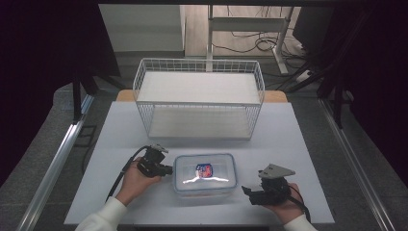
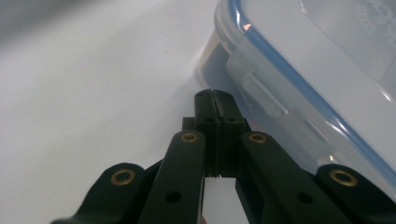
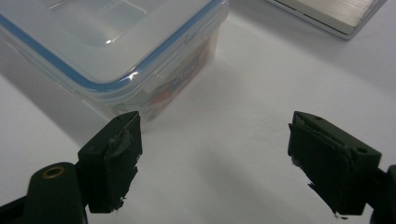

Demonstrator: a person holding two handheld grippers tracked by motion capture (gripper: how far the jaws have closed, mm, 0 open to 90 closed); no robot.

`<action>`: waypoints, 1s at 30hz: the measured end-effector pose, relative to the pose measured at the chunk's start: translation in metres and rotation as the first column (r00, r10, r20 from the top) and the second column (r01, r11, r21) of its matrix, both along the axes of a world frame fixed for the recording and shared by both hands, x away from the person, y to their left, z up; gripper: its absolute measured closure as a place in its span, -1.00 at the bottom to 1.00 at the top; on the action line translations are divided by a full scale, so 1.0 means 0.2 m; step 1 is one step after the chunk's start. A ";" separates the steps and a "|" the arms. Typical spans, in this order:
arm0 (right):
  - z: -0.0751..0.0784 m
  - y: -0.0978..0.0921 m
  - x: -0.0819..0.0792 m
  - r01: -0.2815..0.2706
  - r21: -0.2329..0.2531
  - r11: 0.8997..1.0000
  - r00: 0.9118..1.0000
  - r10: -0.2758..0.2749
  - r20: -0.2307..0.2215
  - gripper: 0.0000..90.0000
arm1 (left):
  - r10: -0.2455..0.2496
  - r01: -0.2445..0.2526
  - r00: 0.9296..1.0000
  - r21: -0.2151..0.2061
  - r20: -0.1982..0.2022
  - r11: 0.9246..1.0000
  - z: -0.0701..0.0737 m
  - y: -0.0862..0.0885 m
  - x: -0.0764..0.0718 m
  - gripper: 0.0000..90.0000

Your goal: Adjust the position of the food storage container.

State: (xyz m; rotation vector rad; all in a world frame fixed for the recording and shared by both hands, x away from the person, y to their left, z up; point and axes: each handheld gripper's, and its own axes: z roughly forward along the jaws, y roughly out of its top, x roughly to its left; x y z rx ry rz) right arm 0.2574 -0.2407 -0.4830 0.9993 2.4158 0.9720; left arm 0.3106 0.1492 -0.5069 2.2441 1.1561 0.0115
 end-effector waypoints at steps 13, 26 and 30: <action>0.02 -0.03 0.00 -0.022 0.094 0.995 1.000 0.021 0.014 -0.60 | 0.200 -0.187 0.977 -0.153 0.075 0.970 0.12 0.18 -0.18 -0.15; 0.02 -0.05 0.01 0.018 0.183 0.983 0.999 -0.011 -0.040 -0.61 | 0.146 -0.119 0.983 -0.224 0.109 0.967 0.14 0.19 -0.25 -0.48; 0.04 -0.04 0.01 0.013 0.215 0.977 0.999 -0.001 -0.054 -0.62 | 0.158 -0.131 0.981 -0.217 0.112 0.967 0.14 0.18 -0.25 -0.54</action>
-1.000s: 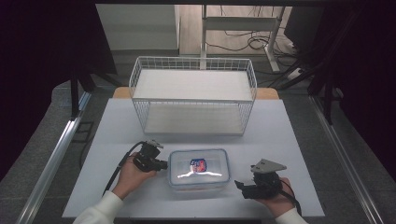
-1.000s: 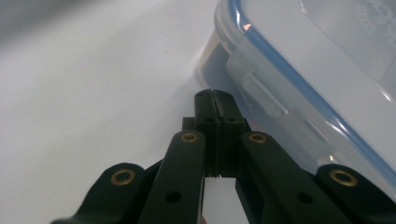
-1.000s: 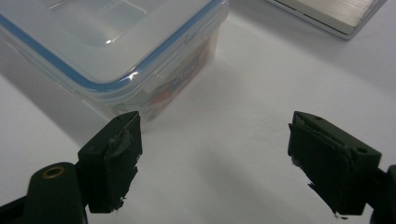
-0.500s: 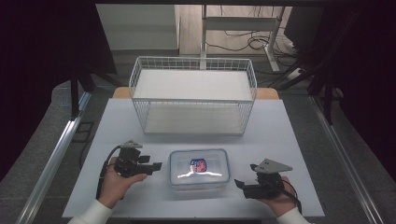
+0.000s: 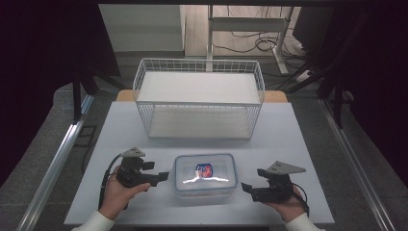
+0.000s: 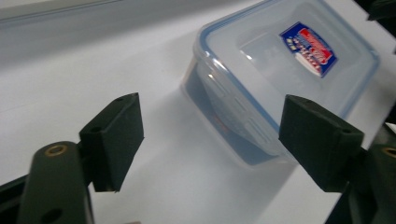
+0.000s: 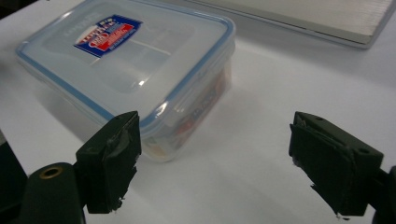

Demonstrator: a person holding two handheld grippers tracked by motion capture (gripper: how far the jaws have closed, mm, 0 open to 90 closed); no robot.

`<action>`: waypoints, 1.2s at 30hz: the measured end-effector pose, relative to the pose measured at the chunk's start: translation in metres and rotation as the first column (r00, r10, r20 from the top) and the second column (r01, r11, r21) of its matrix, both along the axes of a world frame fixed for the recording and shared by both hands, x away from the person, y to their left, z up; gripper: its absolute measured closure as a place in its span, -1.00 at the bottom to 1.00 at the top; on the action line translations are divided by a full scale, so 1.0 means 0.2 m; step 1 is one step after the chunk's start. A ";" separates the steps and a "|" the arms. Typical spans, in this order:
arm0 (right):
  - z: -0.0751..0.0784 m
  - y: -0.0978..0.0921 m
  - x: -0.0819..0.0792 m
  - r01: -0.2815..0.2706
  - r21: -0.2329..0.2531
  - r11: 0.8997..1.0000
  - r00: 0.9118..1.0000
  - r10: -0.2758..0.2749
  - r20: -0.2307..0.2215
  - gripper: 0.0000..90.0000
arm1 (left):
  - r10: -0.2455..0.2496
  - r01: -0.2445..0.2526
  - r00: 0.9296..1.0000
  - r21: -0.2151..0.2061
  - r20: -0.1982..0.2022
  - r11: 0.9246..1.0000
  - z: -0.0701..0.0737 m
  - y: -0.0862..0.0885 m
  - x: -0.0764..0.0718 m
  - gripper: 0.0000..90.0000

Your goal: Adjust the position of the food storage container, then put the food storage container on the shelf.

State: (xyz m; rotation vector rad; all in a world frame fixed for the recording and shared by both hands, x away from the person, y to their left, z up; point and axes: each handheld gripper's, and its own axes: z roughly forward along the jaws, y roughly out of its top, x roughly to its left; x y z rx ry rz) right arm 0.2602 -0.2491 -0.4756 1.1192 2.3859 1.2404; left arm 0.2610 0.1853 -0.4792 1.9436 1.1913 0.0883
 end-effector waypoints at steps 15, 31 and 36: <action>0.02 -0.01 0.02 -0.003 0.063 0.998 0.999 0.006 -0.039 -0.60 | -0.018 0.017 1.000 -0.054 -0.016 0.998 0.00 -0.02 0.01 -0.63; 0.05 0.04 0.08 -0.021 0.086 0.996 0.999 0.025 -0.043 -0.58 | -0.024 0.015 0.996 -0.099 -0.090 0.995 -0.04 -0.09 0.07 -0.63; 0.05 0.06 0.09 -0.027 0.078 0.997 0.998 0.031 -0.047 -0.58 | -0.031 0.019 0.993 -0.102 -0.118 0.995 -0.08 -0.12 0.12 -0.63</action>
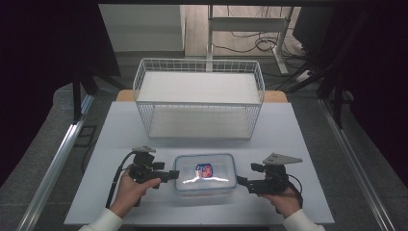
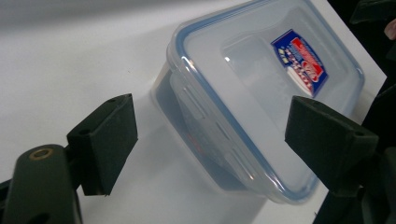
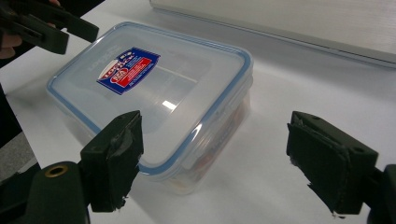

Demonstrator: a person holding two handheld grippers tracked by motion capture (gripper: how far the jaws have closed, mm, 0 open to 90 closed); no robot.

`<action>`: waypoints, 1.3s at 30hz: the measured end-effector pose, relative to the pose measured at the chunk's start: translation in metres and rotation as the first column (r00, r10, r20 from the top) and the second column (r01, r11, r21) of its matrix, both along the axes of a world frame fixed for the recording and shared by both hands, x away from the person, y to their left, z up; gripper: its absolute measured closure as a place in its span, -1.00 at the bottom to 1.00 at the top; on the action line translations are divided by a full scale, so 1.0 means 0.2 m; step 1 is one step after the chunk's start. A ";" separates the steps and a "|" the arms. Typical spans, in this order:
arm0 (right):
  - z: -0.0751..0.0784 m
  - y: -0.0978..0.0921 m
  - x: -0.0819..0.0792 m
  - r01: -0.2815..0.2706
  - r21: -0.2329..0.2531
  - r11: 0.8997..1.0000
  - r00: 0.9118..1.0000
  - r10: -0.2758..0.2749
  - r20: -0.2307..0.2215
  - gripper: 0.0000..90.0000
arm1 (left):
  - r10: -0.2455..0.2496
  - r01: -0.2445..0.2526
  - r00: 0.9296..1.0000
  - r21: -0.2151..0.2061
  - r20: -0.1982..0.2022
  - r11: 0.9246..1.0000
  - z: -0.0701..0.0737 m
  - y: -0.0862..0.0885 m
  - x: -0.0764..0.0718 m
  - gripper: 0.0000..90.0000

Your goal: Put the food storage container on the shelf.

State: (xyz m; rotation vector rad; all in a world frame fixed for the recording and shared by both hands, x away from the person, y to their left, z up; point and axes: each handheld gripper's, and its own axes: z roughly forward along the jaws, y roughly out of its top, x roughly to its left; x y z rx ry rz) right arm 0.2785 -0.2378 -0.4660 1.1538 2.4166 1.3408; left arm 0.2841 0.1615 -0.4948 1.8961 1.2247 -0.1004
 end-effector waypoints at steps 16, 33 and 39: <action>-0.02 0.05 0.08 -0.025 0.042 0.999 0.997 0.028 -0.070 -0.60 | -0.046 0.039 0.995 -0.077 -0.091 0.996 -0.07 -0.02 0.04 -0.56; -0.16 0.13 0.26 -0.067 0.159 0.985 0.934 0.118 -0.337 -0.69 | -0.064 0.039 0.987 -0.167 -0.149 0.985 -0.09 -0.03 0.05 -0.30; -0.18 0.14 0.27 -0.064 0.157 0.986 0.910 0.122 -0.396 -0.58 | -0.062 0.035 0.986 -0.174 -0.154 0.984 -0.09 -0.03 0.05 -0.27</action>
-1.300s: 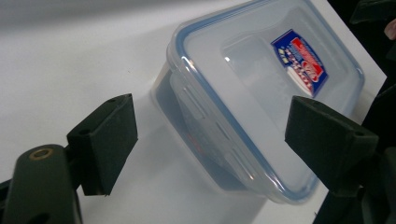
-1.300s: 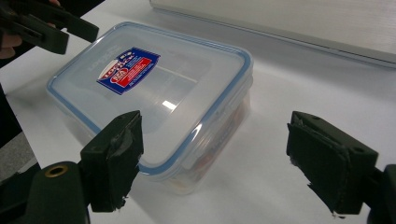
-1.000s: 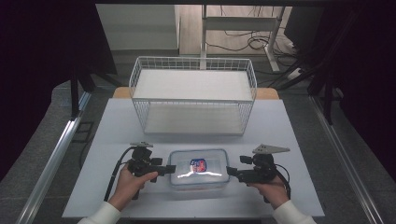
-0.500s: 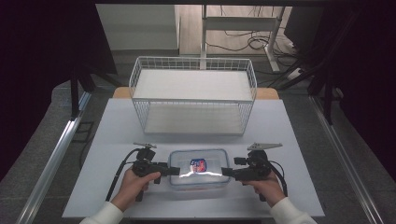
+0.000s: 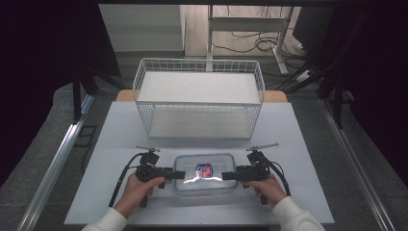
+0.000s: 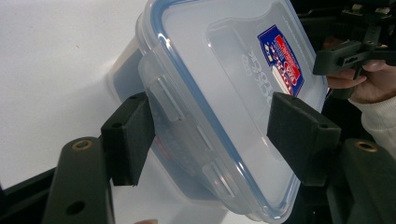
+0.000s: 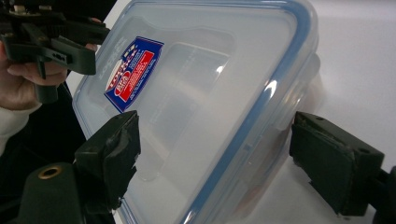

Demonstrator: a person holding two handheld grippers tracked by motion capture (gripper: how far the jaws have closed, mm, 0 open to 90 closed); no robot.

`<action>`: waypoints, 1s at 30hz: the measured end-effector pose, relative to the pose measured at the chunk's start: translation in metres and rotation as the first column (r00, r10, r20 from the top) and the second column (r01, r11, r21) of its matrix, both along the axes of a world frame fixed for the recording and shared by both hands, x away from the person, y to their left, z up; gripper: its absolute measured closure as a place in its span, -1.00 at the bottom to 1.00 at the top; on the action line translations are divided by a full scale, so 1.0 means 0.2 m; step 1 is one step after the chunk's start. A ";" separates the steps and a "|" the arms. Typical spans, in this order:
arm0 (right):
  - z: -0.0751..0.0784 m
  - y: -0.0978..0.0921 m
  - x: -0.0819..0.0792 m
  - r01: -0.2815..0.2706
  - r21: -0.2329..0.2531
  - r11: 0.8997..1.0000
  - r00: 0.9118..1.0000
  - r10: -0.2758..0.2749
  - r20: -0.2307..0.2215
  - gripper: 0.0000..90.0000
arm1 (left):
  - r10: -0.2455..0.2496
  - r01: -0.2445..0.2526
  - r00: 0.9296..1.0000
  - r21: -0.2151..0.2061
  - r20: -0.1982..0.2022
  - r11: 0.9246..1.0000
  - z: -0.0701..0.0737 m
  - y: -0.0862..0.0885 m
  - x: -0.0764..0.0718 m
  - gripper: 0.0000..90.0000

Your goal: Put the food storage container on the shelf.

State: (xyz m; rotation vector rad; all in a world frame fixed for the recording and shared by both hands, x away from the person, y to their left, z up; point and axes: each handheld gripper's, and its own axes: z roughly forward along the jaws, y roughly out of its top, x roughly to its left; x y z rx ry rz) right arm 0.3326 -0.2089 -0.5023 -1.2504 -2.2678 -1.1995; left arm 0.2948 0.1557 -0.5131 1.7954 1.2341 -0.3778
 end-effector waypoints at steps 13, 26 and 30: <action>0.06 -0.07 -0.04 0.044 0.026 0.999 0.998 -0.043 -0.045 -0.06 | 0.023 -0.022 0.999 -0.028 0.049 0.999 0.03 0.03 -0.07 -0.01; 0.10 -0.09 -0.14 0.087 0.028 0.996 0.996 -0.086 -0.037 0.09 | 0.066 -0.064 0.993 -0.031 0.093 0.997 0.07 0.01 -0.16 0.06; 0.11 -0.09 -0.15 0.098 0.030 0.995 0.994 -0.097 -0.048 0.10 | 0.068 -0.067 0.992 -0.015 0.104 0.998 0.08 -0.01 -0.18 0.07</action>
